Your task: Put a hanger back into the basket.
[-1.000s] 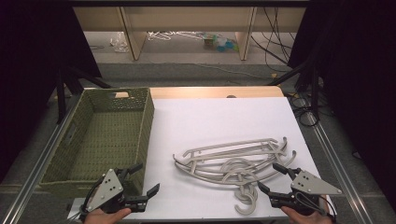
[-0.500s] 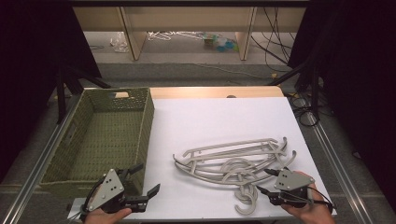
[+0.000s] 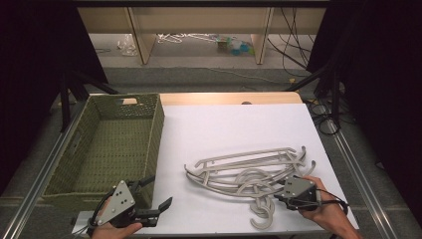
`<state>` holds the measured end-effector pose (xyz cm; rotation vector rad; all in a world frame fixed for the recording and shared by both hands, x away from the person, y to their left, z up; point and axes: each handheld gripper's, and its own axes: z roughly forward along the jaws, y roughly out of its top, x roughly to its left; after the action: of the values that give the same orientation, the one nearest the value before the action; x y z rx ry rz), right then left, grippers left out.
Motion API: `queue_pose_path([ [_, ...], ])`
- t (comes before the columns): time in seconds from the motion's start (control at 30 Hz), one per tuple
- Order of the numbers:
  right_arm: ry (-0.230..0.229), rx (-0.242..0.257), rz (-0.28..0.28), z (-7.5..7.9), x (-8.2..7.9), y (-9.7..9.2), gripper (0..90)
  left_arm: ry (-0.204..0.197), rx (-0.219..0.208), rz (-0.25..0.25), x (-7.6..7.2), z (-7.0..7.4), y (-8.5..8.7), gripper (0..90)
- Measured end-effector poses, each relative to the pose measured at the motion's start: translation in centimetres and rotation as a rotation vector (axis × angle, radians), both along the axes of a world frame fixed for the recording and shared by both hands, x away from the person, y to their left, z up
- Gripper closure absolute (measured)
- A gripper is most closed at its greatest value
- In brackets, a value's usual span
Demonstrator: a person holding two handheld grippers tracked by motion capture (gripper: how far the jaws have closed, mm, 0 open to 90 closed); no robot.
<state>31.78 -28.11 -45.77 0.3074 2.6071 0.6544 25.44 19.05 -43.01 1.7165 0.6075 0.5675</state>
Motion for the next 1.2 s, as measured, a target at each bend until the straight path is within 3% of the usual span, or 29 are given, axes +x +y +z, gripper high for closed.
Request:
queue_pose_path([
  [0.4,0.011,-0.102,0.068,-0.9,1.5,0.4,64.8,0.008,0.010,0.000,-0.1,0.0,-0.1,18.7],
  [0.53,-0.006,-0.125,0.097,-0.9,1.3,0.4,69.7,0.007,0.013,-0.004,-0.1,0.0,-0.2,19.6],
  [0.73,-0.062,-0.184,0.205,-0.5,1.1,0.7,74.4,0.002,0.020,-0.008,-0.1,0.0,-0.3,19.8],
  [0.9,-0.094,-0.180,0.265,0.2,0.8,0.7,76.5,-0.001,0.024,-0.008,-0.1,0.0,-0.4,19.9],
  [1.07,-0.136,-0.149,0.315,1.6,0.5,0.9,79.0,-0.040,0.049,0.001,-0.2,0.6,-0.7,20.3],
  [1.2,-0.164,-0.149,0.350,2.6,0.6,0.9,79.5,-0.039,0.070,-0.009,-0.1,0.7,-1.5,20.6],
])
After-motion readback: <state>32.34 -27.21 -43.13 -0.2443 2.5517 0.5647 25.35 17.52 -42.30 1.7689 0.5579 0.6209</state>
